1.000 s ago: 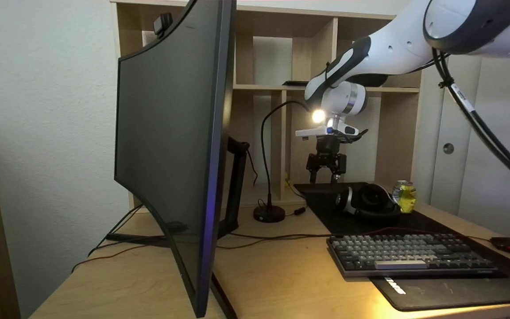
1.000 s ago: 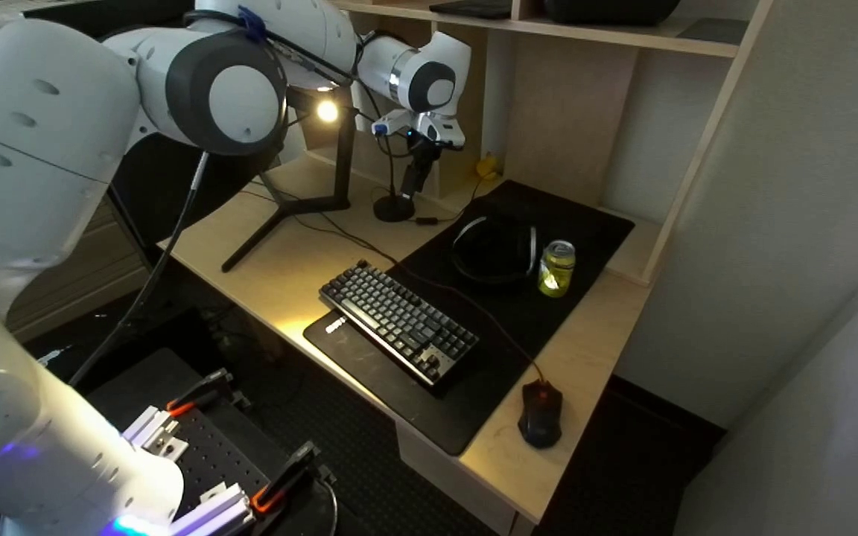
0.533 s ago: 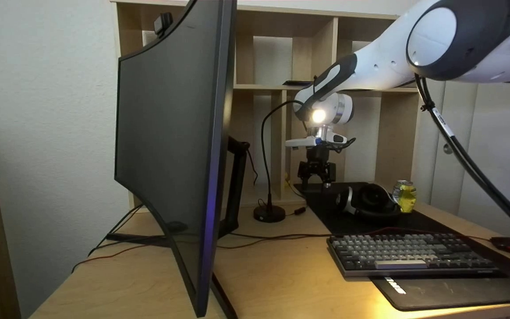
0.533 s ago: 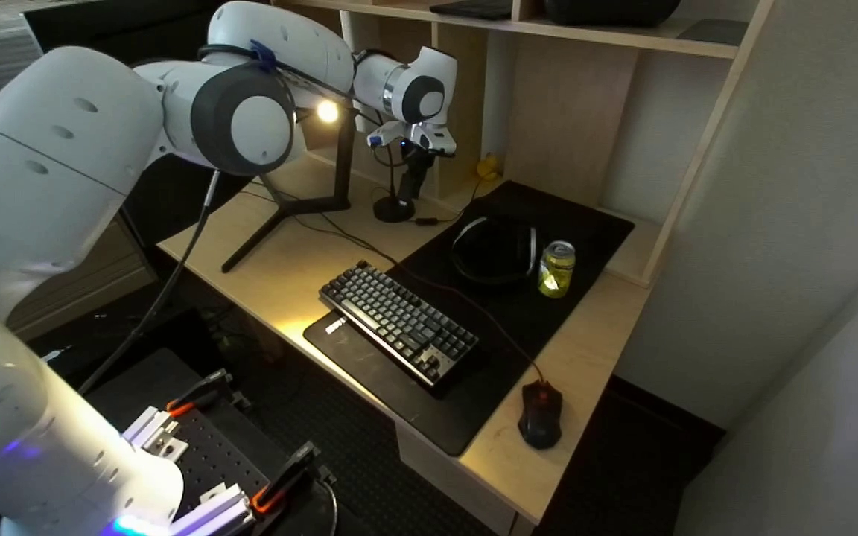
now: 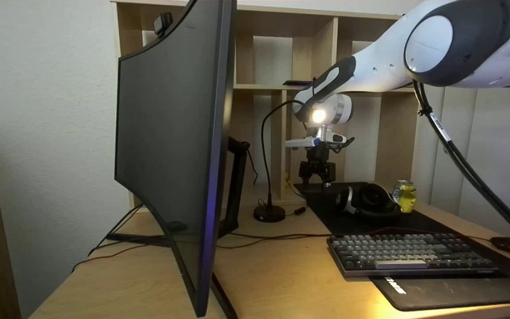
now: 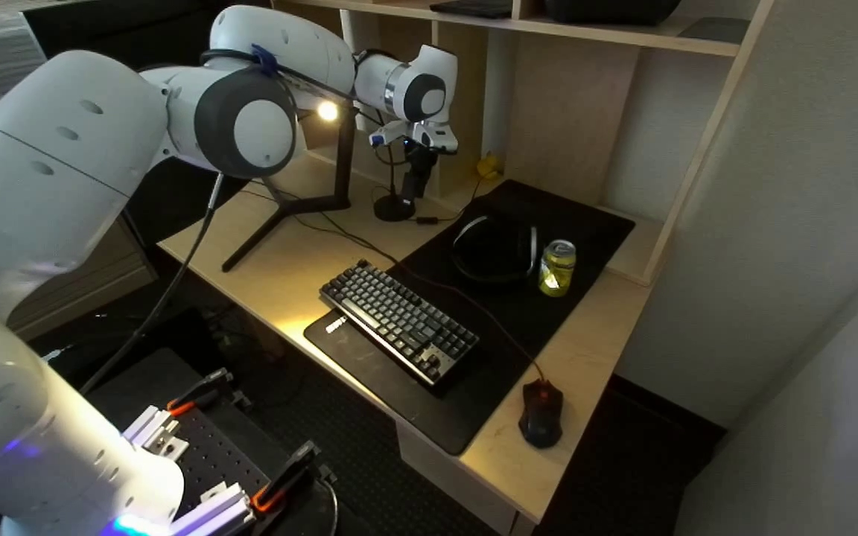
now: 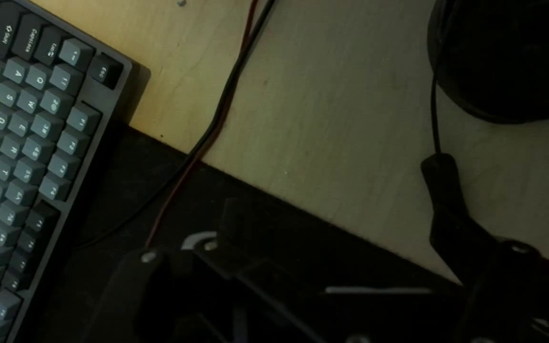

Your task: Turn off the lamp

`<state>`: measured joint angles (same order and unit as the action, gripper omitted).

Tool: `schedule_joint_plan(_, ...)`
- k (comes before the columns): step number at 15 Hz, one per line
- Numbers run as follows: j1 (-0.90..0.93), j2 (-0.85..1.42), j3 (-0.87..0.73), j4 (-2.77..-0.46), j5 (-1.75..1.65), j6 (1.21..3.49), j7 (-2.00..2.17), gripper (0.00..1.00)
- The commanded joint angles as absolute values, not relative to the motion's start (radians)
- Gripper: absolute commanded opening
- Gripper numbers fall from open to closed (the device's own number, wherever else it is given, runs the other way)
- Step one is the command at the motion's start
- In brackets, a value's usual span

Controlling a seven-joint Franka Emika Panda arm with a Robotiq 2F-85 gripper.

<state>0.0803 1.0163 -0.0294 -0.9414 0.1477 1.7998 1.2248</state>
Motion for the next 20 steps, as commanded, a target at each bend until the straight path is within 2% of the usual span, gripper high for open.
schedule_joint_plan(1,0.078,1.051,-0.043,-0.923,0.15,1.843,1.267,1.0)
schedule_joint_plan(6,0.068,1.136,-0.025,-0.829,0.172,1.894,1.317,1.0)
schedule_joint_plan(7,0.075,1.096,-0.034,-0.889,0.155,1.885,1.306,1.0)
schedule_joint_plan(11,0.076,1.118,-0.034,-0.861,0.159,1.891,1.314,1.0)
schedule_joint_plan(20,0.093,1.302,-0.024,-0.625,0.14,1.891,1.301,1.0)
